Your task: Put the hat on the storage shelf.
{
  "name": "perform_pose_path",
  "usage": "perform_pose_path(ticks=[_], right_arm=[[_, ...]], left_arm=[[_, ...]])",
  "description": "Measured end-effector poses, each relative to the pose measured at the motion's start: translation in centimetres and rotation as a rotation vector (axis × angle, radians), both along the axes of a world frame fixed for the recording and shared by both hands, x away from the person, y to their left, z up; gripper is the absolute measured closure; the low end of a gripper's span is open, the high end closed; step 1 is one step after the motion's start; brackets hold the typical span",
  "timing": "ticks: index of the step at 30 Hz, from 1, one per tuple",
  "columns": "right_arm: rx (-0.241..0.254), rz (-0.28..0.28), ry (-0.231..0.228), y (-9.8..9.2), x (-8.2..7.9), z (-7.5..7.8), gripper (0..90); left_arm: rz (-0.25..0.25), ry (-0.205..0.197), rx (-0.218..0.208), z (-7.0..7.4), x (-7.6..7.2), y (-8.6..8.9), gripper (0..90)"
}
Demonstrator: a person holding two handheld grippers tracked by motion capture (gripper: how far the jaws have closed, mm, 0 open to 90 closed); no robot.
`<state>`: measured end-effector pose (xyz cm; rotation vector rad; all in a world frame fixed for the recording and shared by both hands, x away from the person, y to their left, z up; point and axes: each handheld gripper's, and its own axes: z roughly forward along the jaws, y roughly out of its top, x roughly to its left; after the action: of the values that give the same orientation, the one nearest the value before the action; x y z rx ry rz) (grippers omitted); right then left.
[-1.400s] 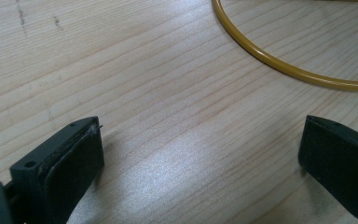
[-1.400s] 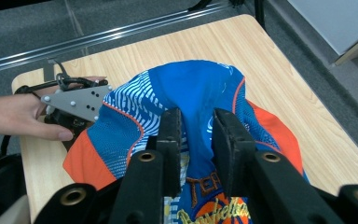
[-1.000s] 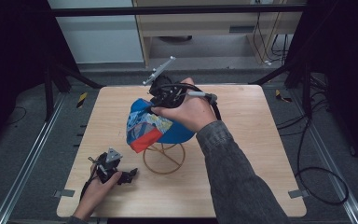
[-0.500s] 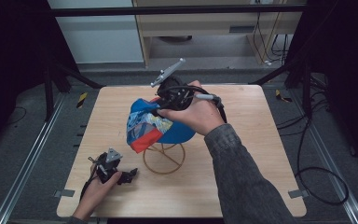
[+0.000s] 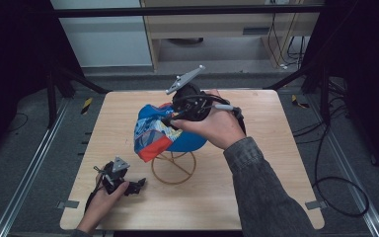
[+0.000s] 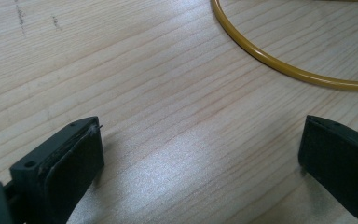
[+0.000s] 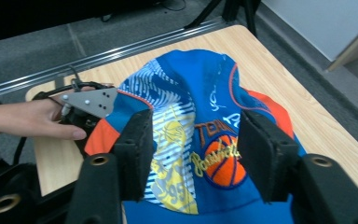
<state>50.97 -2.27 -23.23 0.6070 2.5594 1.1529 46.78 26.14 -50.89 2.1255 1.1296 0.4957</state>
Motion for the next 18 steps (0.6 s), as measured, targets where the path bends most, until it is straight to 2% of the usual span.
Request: perform_pose_path(ticks=[10,18], right_arm=[[0.006,-0.039,-0.026,-0.8,-0.4,0.3,34.6],[0.012,-0.108,-0.033,-1.3,-0.4,0.4,15.2]], left_arm=[[0.000,0.000,0.000,0.0,0.0,0.0,0.0],[0.001,0.000,0.000,0.0,0.0,0.0,0.0]])
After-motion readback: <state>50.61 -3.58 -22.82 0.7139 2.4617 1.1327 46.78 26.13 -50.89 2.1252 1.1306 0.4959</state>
